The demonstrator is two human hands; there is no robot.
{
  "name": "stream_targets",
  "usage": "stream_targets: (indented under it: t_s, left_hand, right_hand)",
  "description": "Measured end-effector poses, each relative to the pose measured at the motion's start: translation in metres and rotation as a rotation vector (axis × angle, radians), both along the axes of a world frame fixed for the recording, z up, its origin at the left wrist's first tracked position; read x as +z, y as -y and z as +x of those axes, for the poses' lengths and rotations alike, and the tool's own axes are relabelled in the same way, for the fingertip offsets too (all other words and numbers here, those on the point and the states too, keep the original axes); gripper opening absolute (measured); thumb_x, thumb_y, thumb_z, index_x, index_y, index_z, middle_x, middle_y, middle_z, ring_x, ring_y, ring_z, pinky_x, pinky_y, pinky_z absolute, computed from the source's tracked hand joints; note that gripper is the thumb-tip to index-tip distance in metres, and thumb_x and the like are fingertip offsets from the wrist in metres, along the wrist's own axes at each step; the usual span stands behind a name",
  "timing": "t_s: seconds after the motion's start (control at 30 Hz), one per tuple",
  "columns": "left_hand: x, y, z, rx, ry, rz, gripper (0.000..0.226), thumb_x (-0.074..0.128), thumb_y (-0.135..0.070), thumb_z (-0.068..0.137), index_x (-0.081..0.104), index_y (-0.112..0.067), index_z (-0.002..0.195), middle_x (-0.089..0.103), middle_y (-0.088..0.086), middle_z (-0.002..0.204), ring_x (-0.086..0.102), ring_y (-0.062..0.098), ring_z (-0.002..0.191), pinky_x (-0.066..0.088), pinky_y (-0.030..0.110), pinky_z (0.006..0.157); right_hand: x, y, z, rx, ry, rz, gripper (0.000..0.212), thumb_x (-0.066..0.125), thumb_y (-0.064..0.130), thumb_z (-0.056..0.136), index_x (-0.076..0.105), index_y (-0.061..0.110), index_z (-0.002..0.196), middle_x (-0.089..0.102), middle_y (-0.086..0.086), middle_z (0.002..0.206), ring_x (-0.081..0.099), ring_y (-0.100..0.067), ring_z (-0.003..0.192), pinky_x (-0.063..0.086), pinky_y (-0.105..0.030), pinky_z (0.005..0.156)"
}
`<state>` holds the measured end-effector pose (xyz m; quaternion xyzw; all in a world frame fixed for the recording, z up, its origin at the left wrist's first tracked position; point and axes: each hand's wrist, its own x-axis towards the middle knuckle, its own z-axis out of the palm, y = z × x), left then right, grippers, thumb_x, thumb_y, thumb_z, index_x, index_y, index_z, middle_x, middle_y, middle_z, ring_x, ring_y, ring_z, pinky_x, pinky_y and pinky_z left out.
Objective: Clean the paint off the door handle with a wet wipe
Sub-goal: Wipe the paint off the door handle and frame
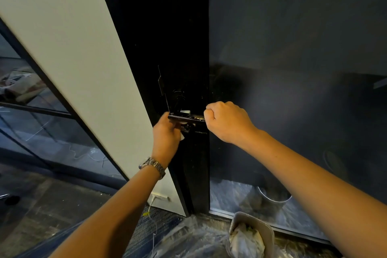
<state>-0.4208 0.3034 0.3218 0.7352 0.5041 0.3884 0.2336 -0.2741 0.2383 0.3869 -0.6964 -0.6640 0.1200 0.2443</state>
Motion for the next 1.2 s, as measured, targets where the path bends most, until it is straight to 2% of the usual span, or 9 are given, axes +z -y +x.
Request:
stream_targets:
  t_s: [0.1,0.2,0.3,0.53,0.7,0.8,0.93,1.1,1.2]
  left_hand:
    - [-0.005,0.004,0.006,0.064,0.023,-0.02,0.016,0.052,0.002,0.085,0.062,0.003,0.098,0.061,0.017,0.106,0.057,0.014,0.07,0.043,0.006,0.064]
    - [-0.012,0.01,0.011,-0.255,-0.284,0.107,0.022,0.052,-0.014,0.089,0.067,-0.002,0.097,0.06,0.01,0.118,0.058,0.012,0.088,0.038,0.0,0.079]
    - [-0.015,-0.002,0.0,-0.427,-0.544,0.25,0.027,0.047,-0.019,0.091,0.066,-0.01,0.108,0.06,0.008,0.124,0.052,0.024,0.117,0.043,0.029,0.098]
    - [-0.019,0.003,0.005,-0.38,-0.555,0.286,0.028,0.046,-0.019,0.092,0.066,-0.008,0.107,0.059,0.008,0.124,0.048,0.025,0.119,0.035,0.032,0.104]
    - [-0.015,0.008,0.013,-0.161,-0.388,0.237,0.022,0.05,-0.013,0.089,0.068,-0.002,0.094,0.054,-0.001,0.111,0.053,0.013,0.091,0.039,0.011,0.082]
    - [-0.02,-0.004,0.001,-0.439,-0.58,0.336,0.025,0.049,-0.016,0.089,0.068,-0.008,0.102,0.063,0.008,0.118,0.053,0.026,0.116,0.035,0.033,0.105]
    - [-0.018,-0.008,-0.006,-0.297,-0.463,0.272,0.023,0.053,-0.017,0.089,0.067,-0.007,0.103,0.058,0.01,0.121,0.056,0.026,0.103,0.043,0.026,0.086]
    - [-0.02,-0.02,-0.009,-0.49,-0.697,0.578,0.02,0.066,-0.017,0.078,0.071,-0.014,0.097,0.069,0.007,0.109,0.062,0.029,0.104,0.046,0.044,0.094]
    - [-0.021,-0.013,-0.008,-0.343,-0.522,0.393,0.033,0.052,-0.024,0.086,0.061,-0.017,0.117,0.06,0.01,0.121,0.051,0.031,0.111,0.041,0.036,0.095]
  right_hand:
    - [-0.001,0.0,-0.001,-0.012,0.001,-0.001,0.032,0.033,0.019,0.094,0.056,0.011,0.073,0.05,0.001,0.064,0.051,-0.02,0.062,0.043,-0.033,0.058]
    - [0.0,0.001,-0.002,-0.015,0.005,0.008,0.031,0.033,0.019,0.094,0.05,0.015,0.069,0.046,0.004,0.062,0.049,-0.019,0.062,0.039,-0.031,0.057]
    - [0.0,0.001,-0.002,-0.01,0.002,0.01,0.031,0.032,0.02,0.095,0.054,0.013,0.074,0.048,0.003,0.064,0.051,-0.019,0.064,0.038,-0.029,0.054]
    - [-0.002,0.0,-0.001,-0.006,-0.007,0.013,0.03,0.032,0.019,0.095,0.049,0.017,0.069,0.042,0.008,0.061,0.045,-0.013,0.06,0.033,-0.026,0.051]
    - [-0.002,-0.001,0.0,-0.02,-0.001,0.008,0.037,0.032,0.019,0.094,0.038,0.025,0.057,0.043,0.007,0.06,0.043,-0.013,0.057,0.035,-0.028,0.055]
    - [-0.001,-0.002,-0.001,-0.013,-0.006,0.002,0.036,0.032,0.019,0.094,0.04,0.024,0.059,0.041,0.008,0.06,0.042,-0.012,0.056,0.033,-0.026,0.052]
    - [-0.001,-0.002,-0.001,-0.018,-0.008,0.009,0.037,0.033,0.018,0.093,0.039,0.023,0.057,0.042,0.006,0.058,0.044,-0.015,0.057,0.037,-0.029,0.055]
    - [-0.002,-0.002,0.0,0.002,0.006,0.009,0.035,0.032,0.019,0.094,0.043,0.021,0.061,0.042,0.007,0.061,0.045,-0.015,0.059,0.033,-0.026,0.051]
    - [-0.002,-0.001,0.0,0.003,-0.001,0.01,0.035,0.032,0.019,0.094,0.043,0.021,0.061,0.044,0.006,0.06,0.046,-0.016,0.059,0.035,-0.028,0.053]
